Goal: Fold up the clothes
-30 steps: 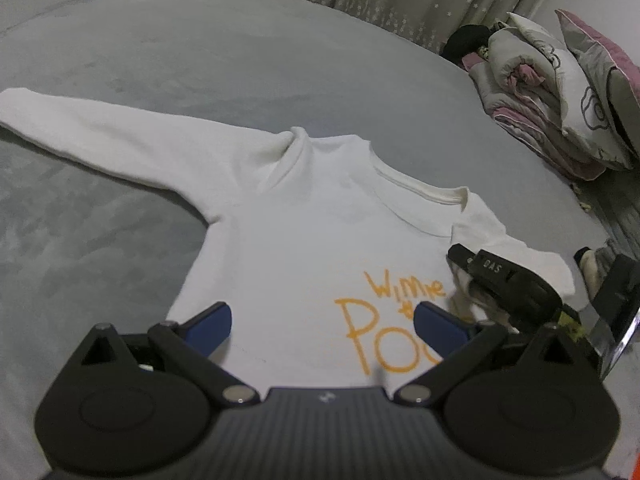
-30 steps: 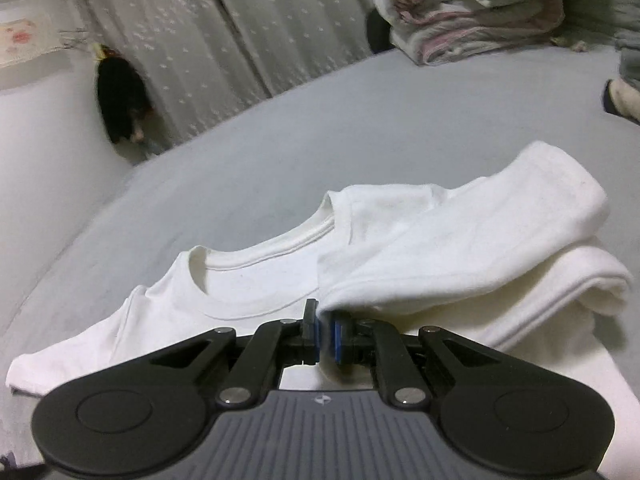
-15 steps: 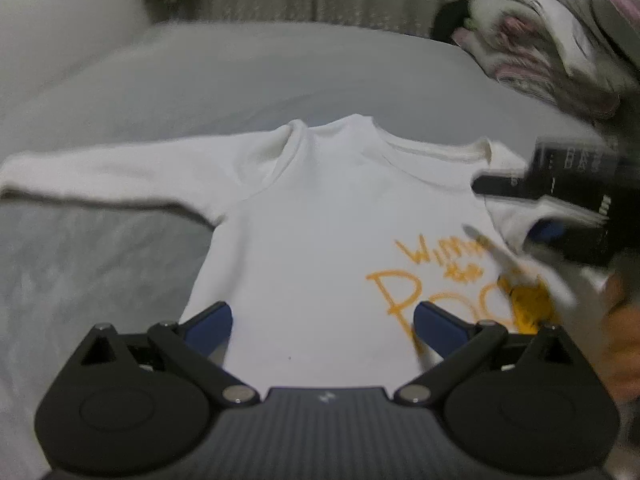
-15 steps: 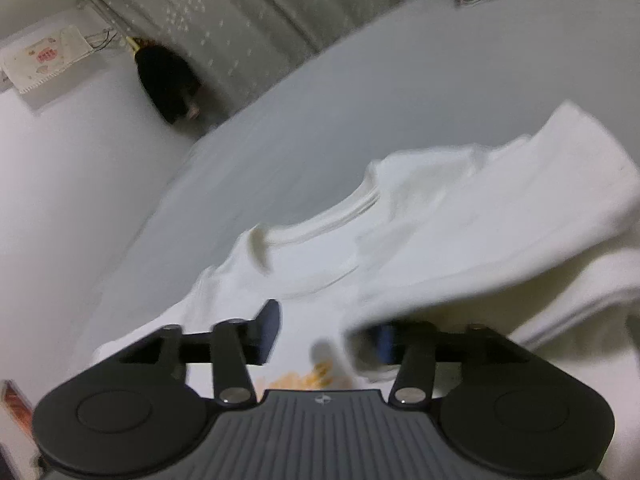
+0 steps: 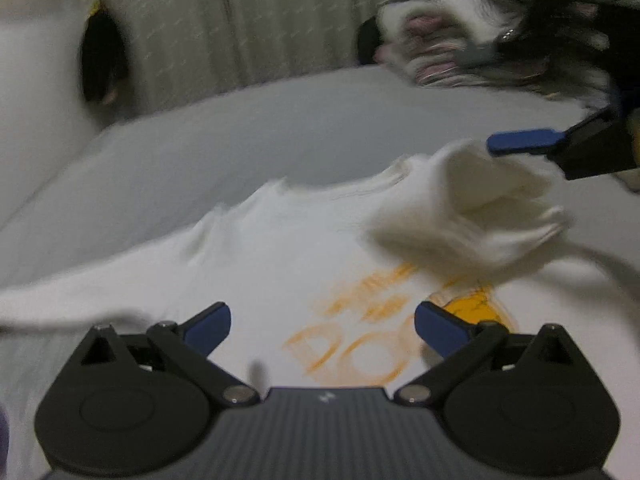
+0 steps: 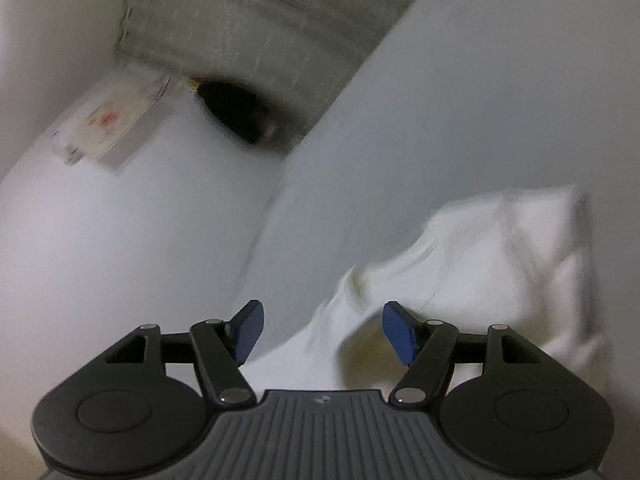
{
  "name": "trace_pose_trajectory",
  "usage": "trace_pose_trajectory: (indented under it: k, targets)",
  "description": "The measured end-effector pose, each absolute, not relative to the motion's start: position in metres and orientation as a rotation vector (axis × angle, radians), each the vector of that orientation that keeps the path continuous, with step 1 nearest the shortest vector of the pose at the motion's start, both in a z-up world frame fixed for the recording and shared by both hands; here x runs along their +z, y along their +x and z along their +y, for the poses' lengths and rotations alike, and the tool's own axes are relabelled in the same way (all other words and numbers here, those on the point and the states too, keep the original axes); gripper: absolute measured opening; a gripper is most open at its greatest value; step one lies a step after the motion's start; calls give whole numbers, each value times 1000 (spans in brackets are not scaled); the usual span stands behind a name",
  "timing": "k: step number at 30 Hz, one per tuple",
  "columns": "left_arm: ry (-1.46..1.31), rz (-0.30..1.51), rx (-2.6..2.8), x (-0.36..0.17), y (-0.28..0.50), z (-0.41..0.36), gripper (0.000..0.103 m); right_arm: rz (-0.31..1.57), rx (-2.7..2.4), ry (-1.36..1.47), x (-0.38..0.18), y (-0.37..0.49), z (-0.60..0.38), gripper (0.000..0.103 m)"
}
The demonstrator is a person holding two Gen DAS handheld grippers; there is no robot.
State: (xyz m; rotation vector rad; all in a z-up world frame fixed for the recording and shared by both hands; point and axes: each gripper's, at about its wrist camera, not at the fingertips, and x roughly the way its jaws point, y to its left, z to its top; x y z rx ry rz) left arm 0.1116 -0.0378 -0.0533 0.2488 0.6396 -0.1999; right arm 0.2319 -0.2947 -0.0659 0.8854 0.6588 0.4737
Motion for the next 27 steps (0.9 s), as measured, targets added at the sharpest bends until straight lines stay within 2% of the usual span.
trace_pose_trajectory:
  k: [6, 9, 18, 21, 23, 24, 27]
  targets:
    - [351, 599, -346, -49, 125, -97, 102, 636, 373, 927, -76, 226, -330, 67]
    - [376, 606, -378, -53, 137, -119, 95, 635, 326, 917, -79, 228, -329, 67]
    - [41, 810, -472, -59, 186, -145, 79, 619, 266, 919, -78, 225, -346, 67]
    - [-54, 864, -426, -67, 201, -146, 62, 631, 261, 918, -82, 227, -346, 67]
    - [-107, 873, -382, -69, 207, -141, 36, 639, 252, 903, -83, 229, -345, 67]
    - [-131, 877, -361, -70, 210, -136, 9, 642, 241, 894, -83, 230, -344, 67]
    - [-206, 861, -314, -65, 208, -110, 8, 656, 195, 877, -89, 232, -346, 67]
